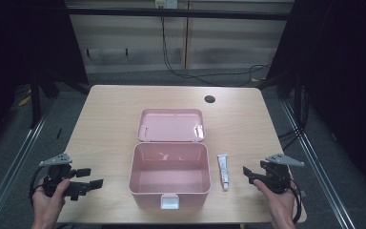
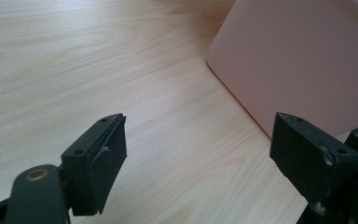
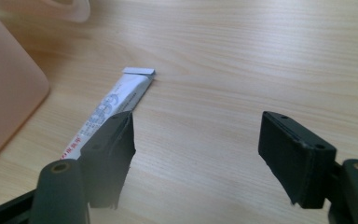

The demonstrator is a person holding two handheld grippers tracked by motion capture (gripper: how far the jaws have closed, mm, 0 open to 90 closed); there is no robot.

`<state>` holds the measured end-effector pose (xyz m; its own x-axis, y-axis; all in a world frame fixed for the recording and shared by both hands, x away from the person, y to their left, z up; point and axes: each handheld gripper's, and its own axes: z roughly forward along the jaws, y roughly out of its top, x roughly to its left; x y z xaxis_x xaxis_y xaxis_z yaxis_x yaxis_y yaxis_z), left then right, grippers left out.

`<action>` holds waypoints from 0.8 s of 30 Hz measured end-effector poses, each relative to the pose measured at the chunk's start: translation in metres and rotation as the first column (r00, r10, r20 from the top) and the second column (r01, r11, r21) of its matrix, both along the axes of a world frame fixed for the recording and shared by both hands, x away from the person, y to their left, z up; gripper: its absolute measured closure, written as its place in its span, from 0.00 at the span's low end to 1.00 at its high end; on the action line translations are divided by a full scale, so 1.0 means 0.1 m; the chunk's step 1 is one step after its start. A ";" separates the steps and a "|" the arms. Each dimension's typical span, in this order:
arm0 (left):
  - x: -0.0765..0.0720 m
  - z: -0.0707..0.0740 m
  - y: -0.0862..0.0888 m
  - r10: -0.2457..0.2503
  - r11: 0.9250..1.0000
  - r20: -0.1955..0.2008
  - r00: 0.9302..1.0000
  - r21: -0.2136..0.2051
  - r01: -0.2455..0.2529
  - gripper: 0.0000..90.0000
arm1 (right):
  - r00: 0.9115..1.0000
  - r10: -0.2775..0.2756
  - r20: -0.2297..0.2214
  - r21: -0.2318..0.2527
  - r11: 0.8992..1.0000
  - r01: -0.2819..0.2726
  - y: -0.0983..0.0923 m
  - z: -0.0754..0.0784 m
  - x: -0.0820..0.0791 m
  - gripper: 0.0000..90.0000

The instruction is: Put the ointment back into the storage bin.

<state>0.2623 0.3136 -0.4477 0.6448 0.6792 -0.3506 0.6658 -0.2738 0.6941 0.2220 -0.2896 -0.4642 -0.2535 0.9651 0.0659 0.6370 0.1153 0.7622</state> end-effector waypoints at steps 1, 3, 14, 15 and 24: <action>0.00 0.00 -0.01 -0.001 1.000 -0.003 1.000 0.002 0.001 0.21 | 1.000 0.012 0.009 -0.012 1.000 -0.012 0.02 0.01 0.00 0.29; 0.00 0.00 -0.01 -0.008 1.000 -0.004 1.000 0.002 0.008 0.21 | 1.000 0.020 0.012 -0.017 1.000 -0.020 0.03 0.03 -0.01 0.30; 0.00 -0.01 -0.02 -0.007 1.000 -0.010 1.000 0.010 0.007 0.21 | 0.999 0.041 -0.005 -0.024 0.999 -0.041 0.08 0.19 0.01 0.37; 0.00 -0.01 -0.01 -0.011 1.000 -0.009 1.000 0.013 0.011 0.21 | 0.999 0.046 -0.019 -0.024 0.999 -0.046 0.08 0.21 0.02 0.38; 0.00 -0.02 -0.01 -0.006 1.000 -0.012 1.000 0.013 0.007 0.21 | 0.990 0.069 -0.119 0.042 0.997 -0.065 0.17 0.30 0.06 0.48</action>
<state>0.2623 0.3121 -0.4492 0.6452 0.6797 -0.3490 0.6720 -0.2874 0.6826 0.2276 -0.2725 -0.4339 -0.3055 0.9424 0.1360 0.7163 0.1333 0.6849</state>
